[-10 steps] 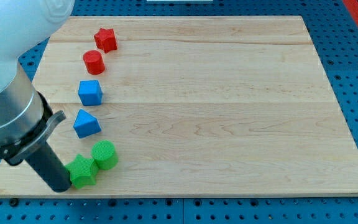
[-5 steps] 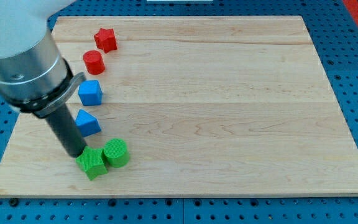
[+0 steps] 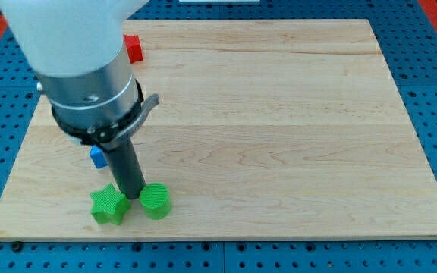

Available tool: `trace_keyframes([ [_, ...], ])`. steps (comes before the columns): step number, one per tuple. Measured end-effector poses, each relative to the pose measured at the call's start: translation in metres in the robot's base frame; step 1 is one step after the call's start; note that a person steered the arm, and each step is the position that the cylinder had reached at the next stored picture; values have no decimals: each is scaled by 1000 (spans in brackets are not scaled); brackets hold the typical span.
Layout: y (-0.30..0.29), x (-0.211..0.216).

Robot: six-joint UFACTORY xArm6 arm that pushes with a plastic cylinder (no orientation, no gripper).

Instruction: Move the green star below the blue triangle

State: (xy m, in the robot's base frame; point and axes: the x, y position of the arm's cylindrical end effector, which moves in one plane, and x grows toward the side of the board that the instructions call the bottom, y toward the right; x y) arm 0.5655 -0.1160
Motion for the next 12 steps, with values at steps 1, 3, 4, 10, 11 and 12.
trace_keyframes([
  [1, 0, 1],
  [3, 0, 11],
  [4, 19, 20],
  [10, 67, 52],
  [11, 36, 53],
  [12, -20, 53],
])
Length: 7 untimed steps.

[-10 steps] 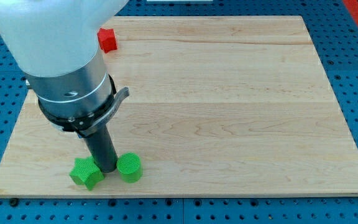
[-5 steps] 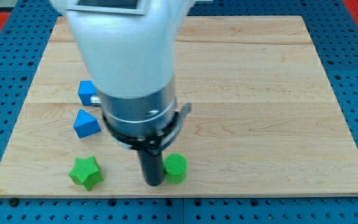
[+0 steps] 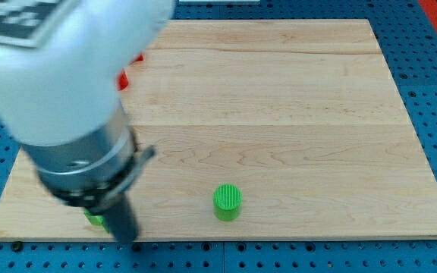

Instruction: Move the green star below the blue triangle

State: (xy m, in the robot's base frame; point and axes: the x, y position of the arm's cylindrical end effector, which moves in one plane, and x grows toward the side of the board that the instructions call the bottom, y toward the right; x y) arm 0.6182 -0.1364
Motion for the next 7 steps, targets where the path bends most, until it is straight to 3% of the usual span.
trace_keyframes([
  [2, -46, -4],
  [5, -36, -19],
  [6, -11, -13],
  [7, 47, -44],
])
